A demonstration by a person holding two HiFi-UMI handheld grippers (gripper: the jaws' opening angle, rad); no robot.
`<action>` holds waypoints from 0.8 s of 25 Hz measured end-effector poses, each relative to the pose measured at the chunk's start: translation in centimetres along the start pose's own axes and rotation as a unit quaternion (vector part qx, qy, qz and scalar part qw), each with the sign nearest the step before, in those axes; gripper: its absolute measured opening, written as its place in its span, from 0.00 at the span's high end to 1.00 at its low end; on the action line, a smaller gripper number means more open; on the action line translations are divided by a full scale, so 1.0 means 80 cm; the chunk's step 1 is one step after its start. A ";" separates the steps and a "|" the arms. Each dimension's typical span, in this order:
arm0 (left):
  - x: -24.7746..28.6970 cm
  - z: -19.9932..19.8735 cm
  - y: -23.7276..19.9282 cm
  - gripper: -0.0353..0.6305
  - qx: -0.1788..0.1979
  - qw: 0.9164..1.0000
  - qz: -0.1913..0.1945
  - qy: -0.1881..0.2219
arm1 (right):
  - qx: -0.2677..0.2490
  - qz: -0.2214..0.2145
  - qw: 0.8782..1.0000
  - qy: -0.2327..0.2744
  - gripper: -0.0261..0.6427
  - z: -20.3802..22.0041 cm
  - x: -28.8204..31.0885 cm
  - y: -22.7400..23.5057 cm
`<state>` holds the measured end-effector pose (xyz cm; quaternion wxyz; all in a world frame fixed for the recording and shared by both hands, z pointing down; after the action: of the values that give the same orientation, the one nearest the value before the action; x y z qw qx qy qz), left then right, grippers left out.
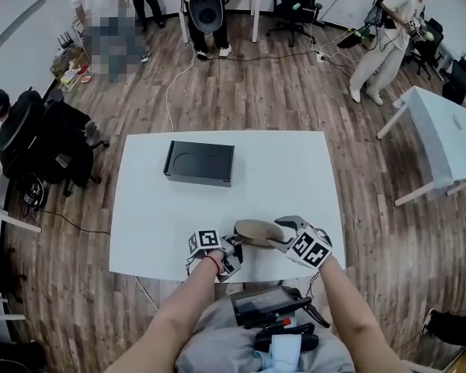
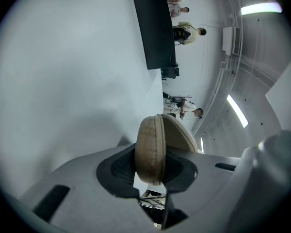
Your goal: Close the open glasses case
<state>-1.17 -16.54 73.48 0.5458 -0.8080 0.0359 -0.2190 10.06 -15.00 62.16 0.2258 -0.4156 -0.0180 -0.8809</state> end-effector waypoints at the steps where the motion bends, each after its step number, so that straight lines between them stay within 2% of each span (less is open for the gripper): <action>1: -0.001 0.000 -0.002 0.82 0.003 1.000 -0.005 -0.005 | 0.012 -0.013 1.000 -0.008 0.64 0.004 0.003 0.005; 5: -0.002 0.004 -0.011 0.82 0.002 1.000 -0.009 -0.016 | 0.018 -0.084 0.995 -0.055 0.64 0.025 0.025 0.000; 8: -0.004 0.012 -0.016 0.82 -0.010 0.999 -0.010 -0.039 | 0.027 -0.099 0.993 -0.064 0.64 0.025 0.032 -0.003; 10: -0.009 0.024 -0.019 0.80 -0.020 0.997 -0.009 -0.079 | 0.039 -0.103 0.992 -0.065 0.64 0.019 0.031 -0.001; 14: -0.025 0.052 -0.023 0.71 -0.037 0.986 0.000 -0.164 | 0.040 -0.118 0.989 -0.076 0.65 0.016 0.035 0.002; 17: -0.041 0.065 -0.026 0.69 -0.025 0.979 0.003 -0.202 | 0.025 -0.136 0.987 -0.087 0.65 0.010 0.038 -0.014; 20: -0.057 0.077 -0.029 0.66 -0.004 0.969 0.008 -0.248 | -0.005 -0.142 0.984 -0.104 0.65 0.015 0.045 -0.037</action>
<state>-3.29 -8.89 72.23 0.5362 -0.8389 -0.0934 -0.0069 7.70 -13.44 66.03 0.0936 -0.4997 -0.0959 -0.8558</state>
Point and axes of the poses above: the fingertips, and each gripper's own axes: x forward along the fingers, y to its right, z out of its underside, the point moved 4 cm from there along -x, backward along the fingers, and after that the axes turned 11 degrees about -x, right-handed, at the moved point
